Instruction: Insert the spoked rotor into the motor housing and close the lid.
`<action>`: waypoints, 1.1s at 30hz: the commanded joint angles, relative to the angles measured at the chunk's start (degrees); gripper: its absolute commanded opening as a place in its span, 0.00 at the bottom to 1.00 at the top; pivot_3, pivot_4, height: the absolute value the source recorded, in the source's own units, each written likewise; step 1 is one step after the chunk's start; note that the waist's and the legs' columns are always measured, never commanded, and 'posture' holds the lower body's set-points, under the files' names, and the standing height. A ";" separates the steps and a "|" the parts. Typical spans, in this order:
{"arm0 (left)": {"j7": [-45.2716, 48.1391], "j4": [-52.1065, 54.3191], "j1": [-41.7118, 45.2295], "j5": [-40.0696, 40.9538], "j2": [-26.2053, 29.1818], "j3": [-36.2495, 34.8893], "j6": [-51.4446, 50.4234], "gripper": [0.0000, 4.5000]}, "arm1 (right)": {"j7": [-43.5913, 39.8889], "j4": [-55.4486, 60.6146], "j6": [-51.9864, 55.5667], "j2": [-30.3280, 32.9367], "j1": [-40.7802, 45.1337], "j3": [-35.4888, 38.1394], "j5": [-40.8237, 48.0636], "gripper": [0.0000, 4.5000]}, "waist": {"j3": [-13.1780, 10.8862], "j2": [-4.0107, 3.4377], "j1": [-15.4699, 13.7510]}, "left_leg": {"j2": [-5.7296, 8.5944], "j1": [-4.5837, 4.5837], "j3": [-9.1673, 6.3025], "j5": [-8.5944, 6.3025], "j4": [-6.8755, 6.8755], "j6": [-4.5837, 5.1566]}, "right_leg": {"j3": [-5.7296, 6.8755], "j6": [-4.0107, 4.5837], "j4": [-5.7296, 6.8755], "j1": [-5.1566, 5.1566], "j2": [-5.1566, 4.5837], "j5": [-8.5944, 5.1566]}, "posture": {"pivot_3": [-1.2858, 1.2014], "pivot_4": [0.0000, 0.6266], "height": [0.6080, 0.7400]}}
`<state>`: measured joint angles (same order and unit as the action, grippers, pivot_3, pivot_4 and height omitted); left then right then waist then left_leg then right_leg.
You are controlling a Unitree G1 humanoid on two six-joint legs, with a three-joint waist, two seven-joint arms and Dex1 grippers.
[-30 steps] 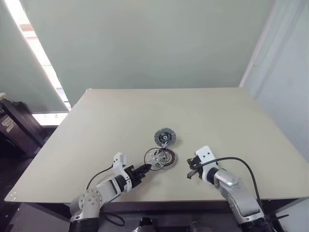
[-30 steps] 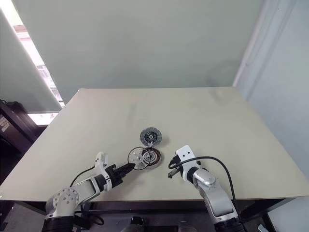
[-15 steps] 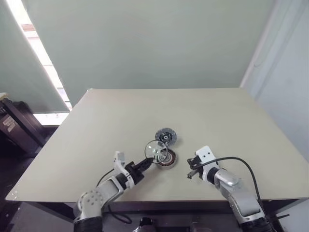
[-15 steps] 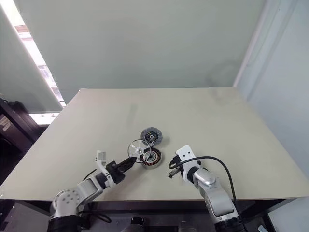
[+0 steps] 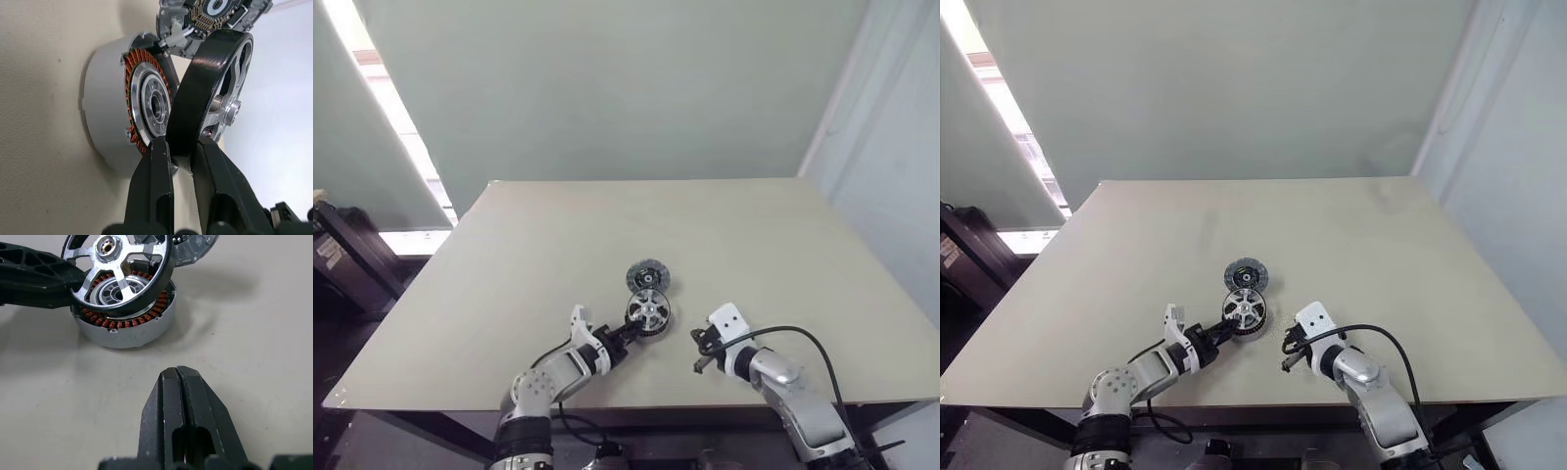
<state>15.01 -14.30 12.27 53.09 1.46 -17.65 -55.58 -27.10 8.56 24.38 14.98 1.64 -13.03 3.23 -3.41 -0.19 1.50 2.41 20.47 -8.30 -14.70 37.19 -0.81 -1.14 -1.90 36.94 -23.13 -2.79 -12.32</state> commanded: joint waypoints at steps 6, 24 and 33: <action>-0.56 1.17 0.63 0.76 -0.29 -1.33 -1.32 0.04 | 1.03 3.44 -1.00 0.18 0.39 1.06 0.23 0.00 | 0.01 0.00 0.01 | 0.00 -0.01 0.00 0.00 0.08 0.00 | 0.00 -0.01 0.02 0.04 0.00 0.01 | 0.52 0.00 1.00; -10.58 8.88 -1.05 9.64 -3.18 -6.52 -9.67 0.04 | 1.95 2.03 -1.62 -0.42 0.62 0.55 0.03 0.00 | 0.00 0.01 -0.02 | 0.00 0.05 -0.02 0.00 0.05 -0.01 | 0.00 -0.03 0.02 -0.03 -0.01 0.03 | 0.52 0.00 1.00; -14.52 9.02 -0.24 9.57 -4.10 -6.62 -9.37 0.04 | 2.12 1.92 -1.75 -0.42 0.56 0.67 0.14 0.00 | 0.00 0.01 -0.02 | 0.01 0.05 -0.02 0.00 0.05 -0.01 | 0.00 -0.03 0.02 -0.03 -0.01 0.03 | 0.52 0.00 1.00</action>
<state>0.76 -7.61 10.81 61.53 -2.62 -24.03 -65.24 -25.18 9.37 23.87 14.74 1.49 -12.85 3.22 -3.41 -0.17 1.47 2.42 20.53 -8.32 -14.70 37.24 -0.82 -1.14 -1.92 36.96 -23.17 -2.80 -12.29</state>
